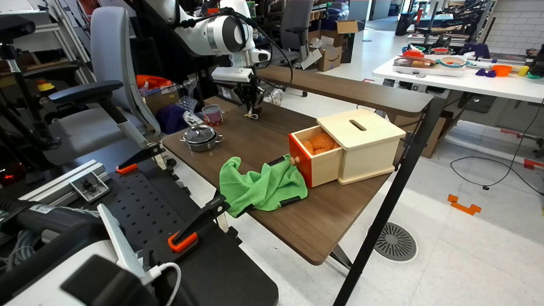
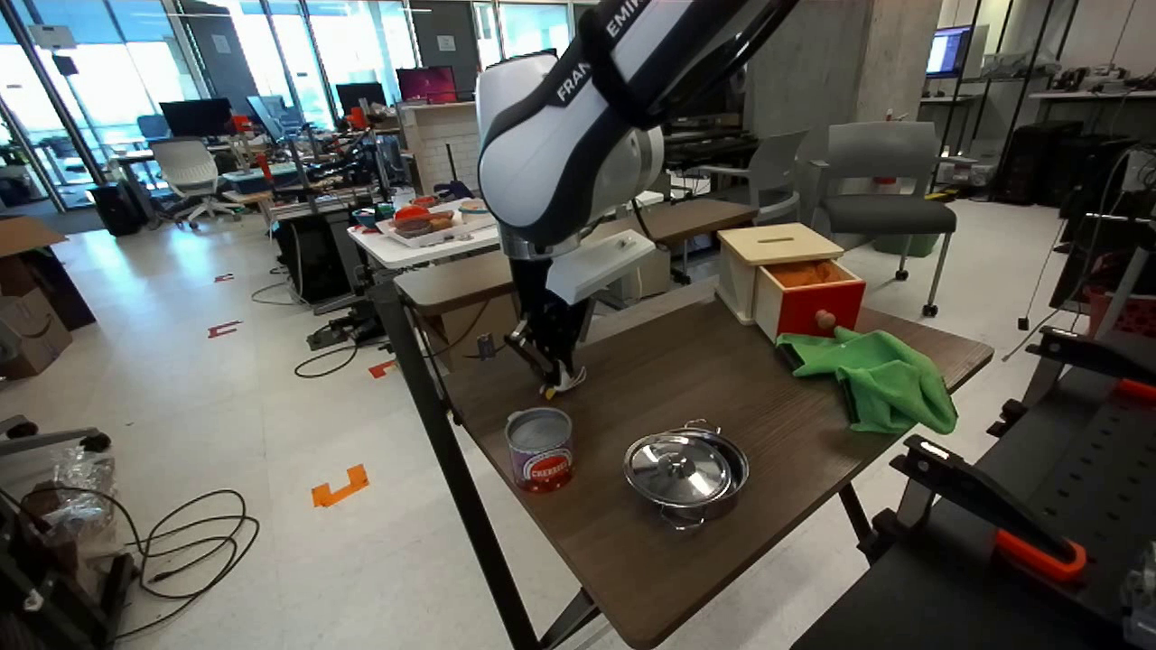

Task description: Pick up the toy from the table and put it in the drawer.

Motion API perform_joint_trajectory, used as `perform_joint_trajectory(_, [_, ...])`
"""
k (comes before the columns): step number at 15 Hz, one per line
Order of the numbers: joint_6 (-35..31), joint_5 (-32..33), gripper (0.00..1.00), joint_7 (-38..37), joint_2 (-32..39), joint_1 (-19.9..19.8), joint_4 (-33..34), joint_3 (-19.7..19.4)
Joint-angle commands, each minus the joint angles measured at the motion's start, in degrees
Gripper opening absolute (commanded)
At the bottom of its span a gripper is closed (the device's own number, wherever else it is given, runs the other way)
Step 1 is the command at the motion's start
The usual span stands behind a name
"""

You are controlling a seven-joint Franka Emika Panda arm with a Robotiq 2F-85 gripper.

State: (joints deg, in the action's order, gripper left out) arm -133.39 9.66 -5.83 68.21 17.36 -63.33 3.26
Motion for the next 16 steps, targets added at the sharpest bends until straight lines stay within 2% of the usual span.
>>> perform_joint_trajectory(1, [3.01,-0.42,0.05,-0.32,1.77,1.33,3.99,-1.01])
perform_joint_trajectory(2, [3.15,-0.29,0.01,-0.13,1.21,1.45,3.44,-0.96])
perform_joint_trajectory(9, [3.82,-0.55,0.04,0.3,-5.65,-0.31,-3.85,0.62])
perform_joint_trajectory(16, [3.88,-2.43,0.04,-0.92,-18.41,-4.33,-16.06,-0.23])
